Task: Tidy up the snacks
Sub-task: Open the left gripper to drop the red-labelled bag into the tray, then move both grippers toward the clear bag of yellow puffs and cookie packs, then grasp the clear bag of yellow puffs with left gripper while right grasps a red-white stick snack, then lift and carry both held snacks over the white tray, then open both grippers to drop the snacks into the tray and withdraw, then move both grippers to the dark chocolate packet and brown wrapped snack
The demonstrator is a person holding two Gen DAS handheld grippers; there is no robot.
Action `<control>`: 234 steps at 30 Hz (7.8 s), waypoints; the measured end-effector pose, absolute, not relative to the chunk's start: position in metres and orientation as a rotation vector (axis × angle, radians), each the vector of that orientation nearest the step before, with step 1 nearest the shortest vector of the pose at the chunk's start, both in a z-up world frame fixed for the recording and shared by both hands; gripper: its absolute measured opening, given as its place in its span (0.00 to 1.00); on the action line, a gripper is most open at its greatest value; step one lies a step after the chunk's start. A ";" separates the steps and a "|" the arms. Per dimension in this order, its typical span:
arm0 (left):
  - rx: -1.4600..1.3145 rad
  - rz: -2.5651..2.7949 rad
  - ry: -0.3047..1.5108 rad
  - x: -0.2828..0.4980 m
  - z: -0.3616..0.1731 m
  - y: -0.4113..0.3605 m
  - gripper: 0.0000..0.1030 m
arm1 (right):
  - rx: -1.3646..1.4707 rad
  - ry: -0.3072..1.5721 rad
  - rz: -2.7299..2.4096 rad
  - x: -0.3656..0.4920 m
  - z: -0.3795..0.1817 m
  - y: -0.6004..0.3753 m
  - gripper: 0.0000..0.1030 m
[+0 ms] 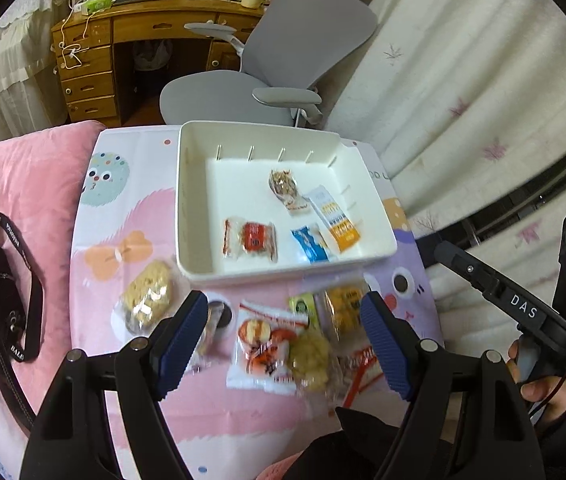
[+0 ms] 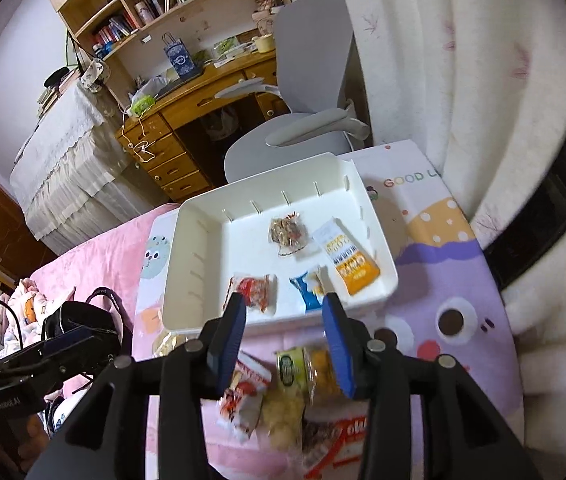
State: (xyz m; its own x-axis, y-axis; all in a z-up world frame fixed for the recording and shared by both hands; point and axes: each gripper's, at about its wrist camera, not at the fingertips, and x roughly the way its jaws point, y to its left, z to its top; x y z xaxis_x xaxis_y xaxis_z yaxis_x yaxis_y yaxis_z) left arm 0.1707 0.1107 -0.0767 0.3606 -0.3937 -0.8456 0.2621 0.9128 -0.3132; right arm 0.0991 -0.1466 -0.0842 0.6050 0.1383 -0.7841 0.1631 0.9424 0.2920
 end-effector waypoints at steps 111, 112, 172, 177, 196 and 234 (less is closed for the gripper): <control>-0.351 0.174 1.606 0.161 -0.322 -0.008 0.42 | 0.104 1.320 0.624 0.085 -0.277 -0.181 0.22; -0.353 0.174 1.605 0.159 -0.321 -0.008 0.41 | 0.101 1.314 0.627 0.082 -0.275 -0.183 0.20; -0.179 -0.066 1.154 0.232 -0.109 -0.025 0.48 | 0.018 0.770 0.466 0.168 -0.135 -0.233 0.12; -0.193 -0.051 1.170 0.233 -0.108 -0.023 0.59 | 0.036 0.814 0.460 0.171 -0.141 -0.233 0.15; -0.240 -0.059 1.216 0.160 -0.112 -0.004 0.60 | 0.060 0.815 0.417 0.126 -0.124 -0.246 0.46; -0.014 -0.408 1.406 0.096 -0.259 -0.009 0.73 | 0.145 0.954 0.102 -0.025 -0.236 -0.197 0.46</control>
State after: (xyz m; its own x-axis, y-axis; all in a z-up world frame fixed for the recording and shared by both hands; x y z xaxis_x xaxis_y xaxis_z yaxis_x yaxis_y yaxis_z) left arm 0.0957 -0.0088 -0.2595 0.1071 -0.2853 -0.9524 0.2687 0.9306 -0.2485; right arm -0.0251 -0.1966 -0.2356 0.5747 0.1505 -0.8044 -0.0230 0.9855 0.1680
